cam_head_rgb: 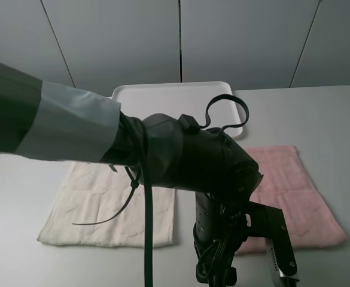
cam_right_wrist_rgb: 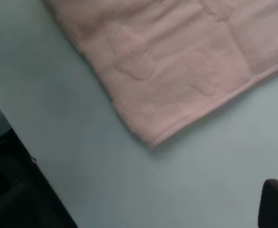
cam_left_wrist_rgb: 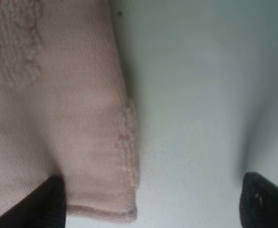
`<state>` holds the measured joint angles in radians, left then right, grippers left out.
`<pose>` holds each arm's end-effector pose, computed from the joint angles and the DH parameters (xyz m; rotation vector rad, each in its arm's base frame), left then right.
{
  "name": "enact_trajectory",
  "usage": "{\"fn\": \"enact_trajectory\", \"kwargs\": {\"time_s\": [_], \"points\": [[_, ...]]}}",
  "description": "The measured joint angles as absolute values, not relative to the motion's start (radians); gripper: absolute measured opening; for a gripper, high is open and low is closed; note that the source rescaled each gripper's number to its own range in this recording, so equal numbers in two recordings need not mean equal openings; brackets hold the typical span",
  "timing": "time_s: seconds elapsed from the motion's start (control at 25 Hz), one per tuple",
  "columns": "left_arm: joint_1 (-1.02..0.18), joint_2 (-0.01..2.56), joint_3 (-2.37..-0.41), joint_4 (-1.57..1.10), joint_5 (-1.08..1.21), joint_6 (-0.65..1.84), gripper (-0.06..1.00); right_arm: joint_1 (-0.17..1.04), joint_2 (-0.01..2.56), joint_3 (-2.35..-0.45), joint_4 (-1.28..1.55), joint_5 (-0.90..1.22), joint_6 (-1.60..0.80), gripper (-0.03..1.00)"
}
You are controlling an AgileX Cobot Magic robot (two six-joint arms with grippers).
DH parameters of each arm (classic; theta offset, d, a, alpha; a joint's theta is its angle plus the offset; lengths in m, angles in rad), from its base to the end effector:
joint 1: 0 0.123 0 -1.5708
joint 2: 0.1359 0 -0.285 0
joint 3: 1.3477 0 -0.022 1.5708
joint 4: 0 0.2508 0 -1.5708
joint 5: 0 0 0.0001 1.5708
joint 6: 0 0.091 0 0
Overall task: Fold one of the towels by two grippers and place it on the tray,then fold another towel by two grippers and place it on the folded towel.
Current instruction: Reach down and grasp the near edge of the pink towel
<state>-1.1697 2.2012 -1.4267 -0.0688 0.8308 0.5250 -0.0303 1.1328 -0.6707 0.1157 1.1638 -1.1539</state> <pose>0.1559 -0.3795 0.0955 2.2814 2.1083 -0.1026 0.1599 0.0048 0.2333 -1.5692 2.6193 0.1083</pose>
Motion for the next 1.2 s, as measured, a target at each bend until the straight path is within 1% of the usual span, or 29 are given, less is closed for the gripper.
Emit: {"fn": "enact_trajectory", "kwargs": {"time_s": [0.28, 0.44, 0.6, 0.8, 1.08, 1.2], "points": [[-1.170, 2.201, -1.427, -0.069, 0.831, 0.523, 0.95, -0.030, 1.133, -0.519, 0.112, 0.936, -1.201, 1.00], [-1.170, 2.201, -1.427, -0.069, 0.831, 0.513, 0.95, -0.030, 1.133, -0.448, 0.112, 0.832, -1.282, 1.00], [-1.170, 2.201, -1.428, -0.069, 0.831, 0.505, 0.95, -0.030, 1.133, -0.384, 0.112, 0.812, -1.435, 1.00], [-1.170, 2.201, -1.428, -0.069, 0.831, 0.501, 0.95, -0.030, 1.190, -0.348, 0.112, 0.809, -1.541, 1.00], [-1.170, 2.201, -1.428, -0.069, 0.830, 0.501, 0.95, -0.028, 1.262, -0.346, 0.110, 0.746, -1.581, 1.00], [-1.170, 2.201, -1.428, -0.069, 0.828, 0.501, 0.95, 0.022, 1.290, -0.346, 0.074, 0.733, -1.583, 1.00]]}}
